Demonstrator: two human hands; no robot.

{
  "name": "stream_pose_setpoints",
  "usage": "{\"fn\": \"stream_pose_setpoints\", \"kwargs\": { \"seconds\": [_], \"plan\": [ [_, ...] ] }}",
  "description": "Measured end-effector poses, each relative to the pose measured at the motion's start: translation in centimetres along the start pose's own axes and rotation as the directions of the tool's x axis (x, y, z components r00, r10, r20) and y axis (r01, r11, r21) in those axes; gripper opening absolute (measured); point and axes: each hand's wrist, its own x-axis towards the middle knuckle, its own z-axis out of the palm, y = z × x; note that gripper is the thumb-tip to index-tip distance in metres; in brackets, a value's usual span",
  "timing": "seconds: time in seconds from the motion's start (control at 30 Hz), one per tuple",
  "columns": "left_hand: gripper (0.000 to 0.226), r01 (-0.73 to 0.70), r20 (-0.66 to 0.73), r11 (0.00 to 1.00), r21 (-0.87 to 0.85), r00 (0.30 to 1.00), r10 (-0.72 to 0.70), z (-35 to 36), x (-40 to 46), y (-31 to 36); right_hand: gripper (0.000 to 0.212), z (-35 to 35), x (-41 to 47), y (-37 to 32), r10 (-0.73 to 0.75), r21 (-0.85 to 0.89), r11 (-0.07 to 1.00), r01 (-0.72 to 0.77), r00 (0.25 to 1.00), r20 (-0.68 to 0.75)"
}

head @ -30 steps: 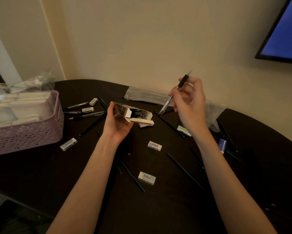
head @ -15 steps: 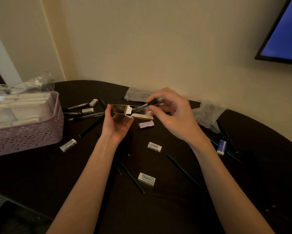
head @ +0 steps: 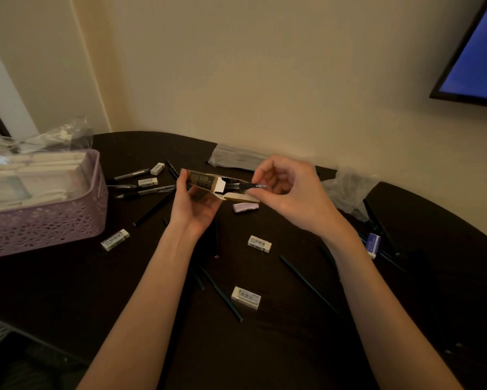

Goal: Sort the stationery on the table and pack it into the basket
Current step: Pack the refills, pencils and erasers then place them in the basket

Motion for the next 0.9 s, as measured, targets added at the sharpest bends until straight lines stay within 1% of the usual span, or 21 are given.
{"fn": "stream_pose_setpoints", "kwargs": {
  "seconds": [0.17, 0.23, 0.3, 0.43, 0.53, 0.6, 0.63, 0.77, 0.9],
  "plan": [
    [0.047, 0.002, 0.002, 1.0, 0.024, 1.0, -0.002, -0.08, -0.03, 0.0, 0.018, 0.39, -0.05, 0.04, 0.013, -0.083, 0.997, -0.008, 0.998, 0.065],
    [0.047, 0.001, 0.002, 1.0, 0.023, 1.0, -0.001, -0.17, 0.06, 0.16, 0.02, 0.22, -0.03, 0.06, 0.008, -0.127, 0.992, 0.006, 0.994, 0.11],
    [0.049, 0.0, 0.004, 1.0, 0.029, 1.0, 0.0, -0.24, 0.19, 0.26, 0.02, 0.15, -0.07, 0.17, -0.007, -0.136, 0.99, 0.024, 0.992, 0.125],
    [0.05, -0.006, 0.005, 1.0, 0.011, 1.0, 0.006, -0.13, 0.1, 0.24, 0.016, 0.43, -0.33, 0.38, -0.084, -0.126, 0.988, 0.087, 0.996, 0.029],
    [0.052, -0.016, 0.005, 1.0, 0.001, 1.0, 0.016, 0.03, -0.11, 0.09, 0.013, 0.43, -0.44, 0.43, -0.217, -0.201, 0.959, 0.201, 0.974, -0.058],
    [0.053, -0.025, 0.001, 1.0, -0.006, 1.0, 0.025, 0.04, -0.1, 0.14, 0.012, 0.26, -0.45, 0.24, -0.291, -0.26, 0.929, 0.263, 0.954, -0.077],
    [0.054, -0.031, 0.001, 0.999, -0.009, 1.0, 0.031, 0.02, -0.04, 0.21, 0.011, 0.17, -0.47, 0.12, -0.296, -0.267, 0.926, 0.267, 0.952, -0.074],
    [0.056, -0.059, 0.027, 0.997, 0.042, 0.998, 0.058, -0.17, 0.23, 0.22, 0.013, 0.14, -0.39, -0.05, -0.2, -0.226, 0.955, 0.192, 0.98, -0.01],
    [0.057, -0.061, 0.09, 0.992, 0.114, 0.995, 0.051, -0.26, 0.33, -0.08, 0.016, 0.71, -0.12, 0.35, -0.139, -0.285, 0.947, 0.152, 0.988, 0.067]
  ]
}}
